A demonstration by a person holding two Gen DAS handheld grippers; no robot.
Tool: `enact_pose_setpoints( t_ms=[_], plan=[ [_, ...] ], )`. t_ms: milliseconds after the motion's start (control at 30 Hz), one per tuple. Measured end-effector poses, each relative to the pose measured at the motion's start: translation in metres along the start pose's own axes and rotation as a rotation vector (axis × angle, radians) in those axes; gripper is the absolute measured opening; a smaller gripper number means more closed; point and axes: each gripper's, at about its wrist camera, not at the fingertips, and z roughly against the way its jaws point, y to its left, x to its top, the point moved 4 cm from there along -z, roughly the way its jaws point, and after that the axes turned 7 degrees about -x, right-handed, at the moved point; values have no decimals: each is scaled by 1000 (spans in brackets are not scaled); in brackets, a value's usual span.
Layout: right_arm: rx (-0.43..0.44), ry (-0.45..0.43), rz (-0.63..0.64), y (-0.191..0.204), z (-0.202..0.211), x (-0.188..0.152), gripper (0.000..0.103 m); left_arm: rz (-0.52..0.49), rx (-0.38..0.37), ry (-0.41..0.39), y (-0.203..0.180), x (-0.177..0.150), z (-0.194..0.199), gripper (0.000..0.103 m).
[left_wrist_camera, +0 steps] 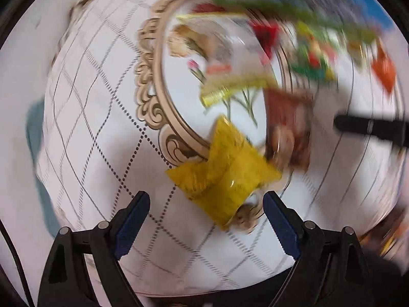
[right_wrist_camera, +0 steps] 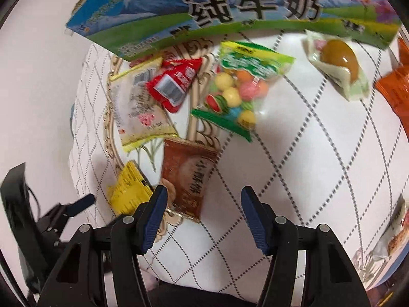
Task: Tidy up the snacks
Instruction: 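Grasp the brown biscuit pack with the right tool while the left tool grasps the yellow chip bag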
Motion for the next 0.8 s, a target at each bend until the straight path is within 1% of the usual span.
enact_pose_setpoints(
  t_ms=[33,67,100,133,167,233,267,333,367,433,467,500,567,633,667,700,767,800],
  plan=[
    [-13,5,1,-1,-3,-3,63,-27,22,10,-3,0,-6,91],
    [-21,8,1,-2,-5,-4,63,-34,28,10,-5,4,-13,91],
    [-32,10,1,-3,-7,-6,63,-18,20,8,-4,8,-17,91],
    [-44,11,-1,-4,-10,-9,63,20,7,11,-1,12,-22,91],
    [-48,11,-3,-3,-13,-10,63,82,-10,19,5,17,-27,90],
    [-64,8,-9,-2,-17,-12,63,215,-79,7,19,26,-32,90],
    [-65,6,-12,0,-20,-12,63,267,-87,3,26,28,-33,90],
    [-63,-3,-27,4,-24,-10,63,310,-113,-9,32,30,-31,90],
    [-58,-5,-34,6,-26,-8,63,314,-136,-14,34,29,-28,90],
    [-41,0,-60,13,-35,-2,63,291,-125,-27,37,25,-18,90],
    [-35,2,-66,20,-41,0,63,255,-125,-42,36,25,-13,89],
    [-27,2,-71,25,-48,4,63,240,-109,-37,38,23,-11,89],
    [-37,2,-64,34,-58,9,63,223,-109,-13,39,20,-11,89],
    [-75,0,-30,46,-67,12,64,234,-129,4,40,20,-13,88],
    [-97,-3,-3,51,-69,12,64,239,-133,24,42,17,-18,88],
    [-116,-11,23,55,-70,11,61,242,-139,38,52,13,-21,88],
    [-144,-8,77,58,-70,9,57,242,-153,61,49,6,-29,88],
    [-172,-7,117,56,-68,7,57,243,-169,78,45,1,-35,88]
  ],
)
